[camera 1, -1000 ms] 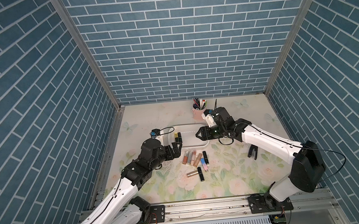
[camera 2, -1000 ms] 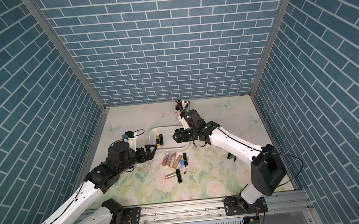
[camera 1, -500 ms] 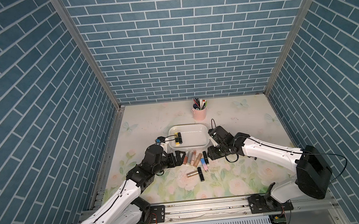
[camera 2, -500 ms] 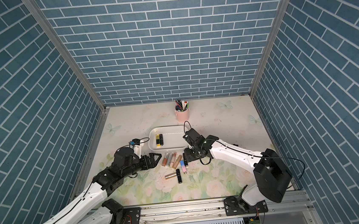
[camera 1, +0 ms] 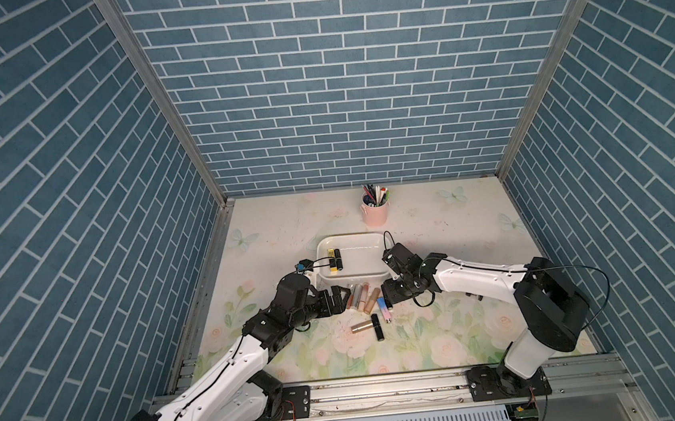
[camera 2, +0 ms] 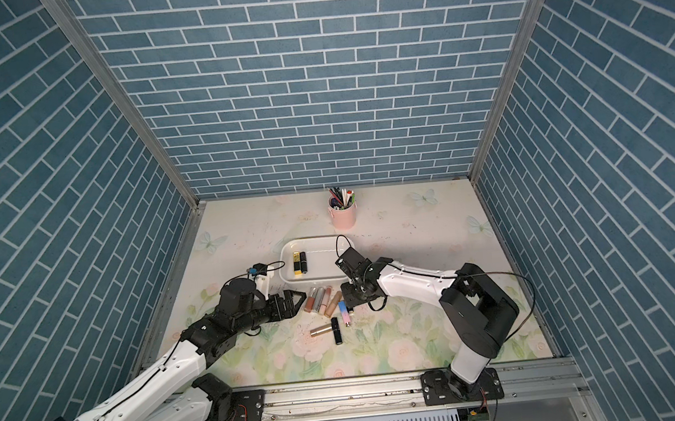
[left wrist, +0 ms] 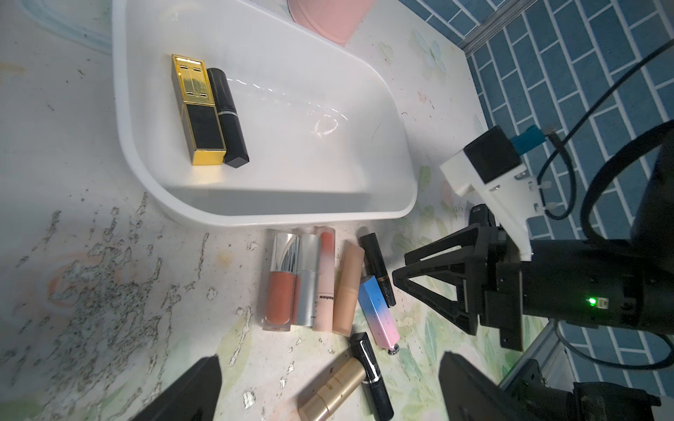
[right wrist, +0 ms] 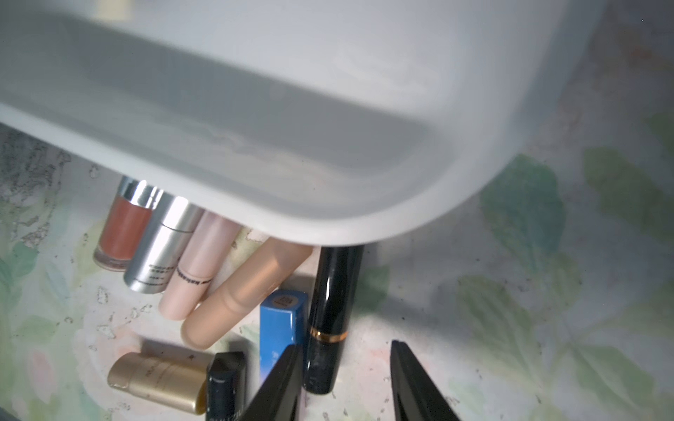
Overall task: Put the lipstick into the storage box
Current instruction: Pick up the lipstick at the center of the board.
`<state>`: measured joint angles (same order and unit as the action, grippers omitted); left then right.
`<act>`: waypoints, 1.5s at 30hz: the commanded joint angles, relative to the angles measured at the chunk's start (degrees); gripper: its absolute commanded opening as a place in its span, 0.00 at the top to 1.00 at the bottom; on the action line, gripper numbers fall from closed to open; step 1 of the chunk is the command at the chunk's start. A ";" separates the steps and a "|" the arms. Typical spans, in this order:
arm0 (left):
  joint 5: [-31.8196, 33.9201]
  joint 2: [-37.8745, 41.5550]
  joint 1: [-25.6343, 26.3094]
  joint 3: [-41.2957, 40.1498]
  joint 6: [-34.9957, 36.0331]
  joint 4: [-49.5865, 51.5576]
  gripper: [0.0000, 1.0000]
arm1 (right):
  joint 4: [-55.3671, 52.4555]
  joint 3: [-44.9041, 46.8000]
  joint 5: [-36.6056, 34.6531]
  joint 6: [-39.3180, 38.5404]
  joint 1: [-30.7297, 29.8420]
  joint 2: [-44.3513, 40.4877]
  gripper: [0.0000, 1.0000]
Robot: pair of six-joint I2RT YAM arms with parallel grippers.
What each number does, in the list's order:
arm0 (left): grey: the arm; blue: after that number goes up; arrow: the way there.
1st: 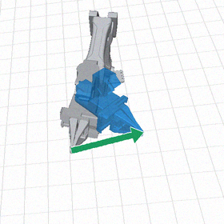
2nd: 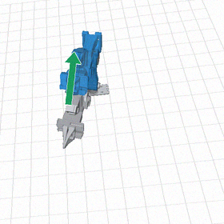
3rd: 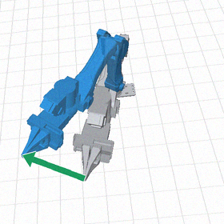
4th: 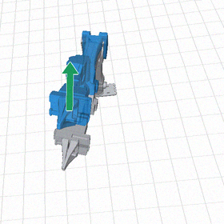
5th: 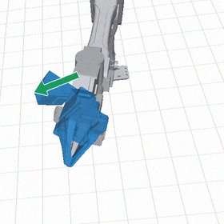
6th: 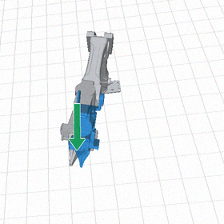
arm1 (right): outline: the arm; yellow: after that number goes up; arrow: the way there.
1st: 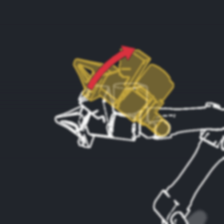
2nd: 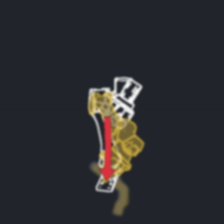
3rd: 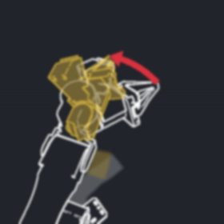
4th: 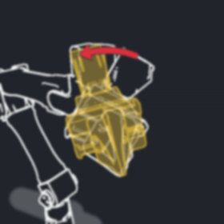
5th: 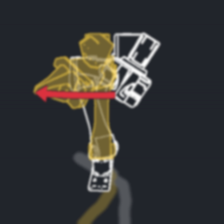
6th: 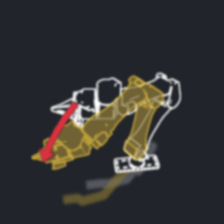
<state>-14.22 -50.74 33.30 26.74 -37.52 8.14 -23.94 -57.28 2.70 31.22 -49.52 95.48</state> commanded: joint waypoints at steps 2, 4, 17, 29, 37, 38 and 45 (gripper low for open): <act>0.53 -0.67 0.19 1.20 1.65 -0.30 0.00 | 0.74 -2.00 -1.12 0.07 -0.30 2.20 0.58; 0.51 -0.94 0.19 1.21 1.88 -0.26 0.00 | 0.70 -2.44 -1.16 -0.13 -0.32 2.88 0.59; 0.75 -1.19 0.17 0.93 2.19 -0.19 0.00 | 1.18 -4.15 -1.32 -0.55 -0.39 6.16 0.62; 1.04 -1.11 0.21 0.86 2.20 -0.10 0.01 | 0.25 -3.99 -3.42 -1.16 -0.34 7.88 0.67; 0.84 -1.62 0.23 0.86 1.88 -0.71 0.00 | 0.00 -1.82 -3.91 -0.99 -0.32 6.08 0.83; 0.84 -1.64 0.19 0.86 1.85 -0.69 0.00 | -0.07 -1.48 -3.95 -0.90 -0.32 5.38 0.83; 0.96 -1.73 0.19 1.21 1.49 -1.27 0.00 | -2.14 0.20 -4.74 -0.81 -0.11 -0.03 0.85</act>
<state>-13.78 -52.31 33.30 26.76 -36.23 7.92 -23.46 -57.91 -0.67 31.00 -49.60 99.02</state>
